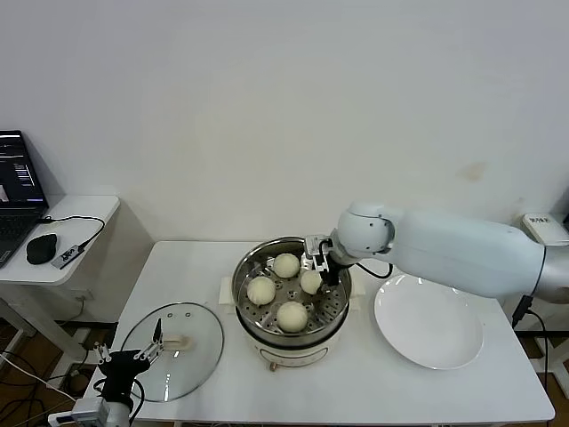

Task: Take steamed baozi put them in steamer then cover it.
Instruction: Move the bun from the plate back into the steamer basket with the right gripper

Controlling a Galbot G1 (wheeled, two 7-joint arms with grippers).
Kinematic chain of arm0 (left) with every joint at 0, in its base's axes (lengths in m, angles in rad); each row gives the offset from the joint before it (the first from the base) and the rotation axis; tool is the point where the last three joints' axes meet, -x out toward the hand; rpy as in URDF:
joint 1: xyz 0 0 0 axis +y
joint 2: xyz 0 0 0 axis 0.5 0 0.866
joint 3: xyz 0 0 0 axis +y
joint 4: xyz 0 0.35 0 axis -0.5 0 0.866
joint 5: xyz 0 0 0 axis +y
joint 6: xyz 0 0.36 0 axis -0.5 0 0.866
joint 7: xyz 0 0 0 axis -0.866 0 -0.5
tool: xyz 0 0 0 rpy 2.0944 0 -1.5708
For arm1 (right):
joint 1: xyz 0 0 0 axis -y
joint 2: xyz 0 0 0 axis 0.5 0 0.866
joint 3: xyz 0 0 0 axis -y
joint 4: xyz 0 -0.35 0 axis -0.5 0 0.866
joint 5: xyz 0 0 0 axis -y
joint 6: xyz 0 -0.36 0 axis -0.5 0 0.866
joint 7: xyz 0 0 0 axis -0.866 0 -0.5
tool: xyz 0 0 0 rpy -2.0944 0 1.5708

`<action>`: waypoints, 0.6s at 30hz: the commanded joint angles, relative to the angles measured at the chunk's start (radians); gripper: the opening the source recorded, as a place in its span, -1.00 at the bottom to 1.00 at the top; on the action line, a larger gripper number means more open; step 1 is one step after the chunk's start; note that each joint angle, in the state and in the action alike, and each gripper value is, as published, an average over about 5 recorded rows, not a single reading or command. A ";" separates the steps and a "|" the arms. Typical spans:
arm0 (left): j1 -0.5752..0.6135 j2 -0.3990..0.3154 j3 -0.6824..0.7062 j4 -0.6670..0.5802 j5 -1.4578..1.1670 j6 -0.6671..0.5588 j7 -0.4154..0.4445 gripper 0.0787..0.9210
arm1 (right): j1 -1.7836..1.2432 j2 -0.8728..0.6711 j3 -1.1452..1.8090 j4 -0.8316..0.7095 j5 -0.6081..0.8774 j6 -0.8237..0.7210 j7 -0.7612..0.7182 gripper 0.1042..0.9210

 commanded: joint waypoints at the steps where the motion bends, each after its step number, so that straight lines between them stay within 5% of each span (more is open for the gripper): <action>1: 0.001 0.001 -0.001 -0.001 0.000 0.000 0.000 0.77 | -0.036 0.016 -0.002 -0.015 -0.025 -0.033 0.020 0.12; 10: 0.000 -0.003 -0.001 -0.001 0.001 0.000 0.000 0.77 | -0.039 0.005 0.019 0.002 0.006 -0.044 0.032 0.16; 18: 0.001 -0.003 -0.001 0.000 0.001 0.000 0.001 0.77 | -0.015 -0.034 0.072 0.057 0.055 -0.057 0.042 0.65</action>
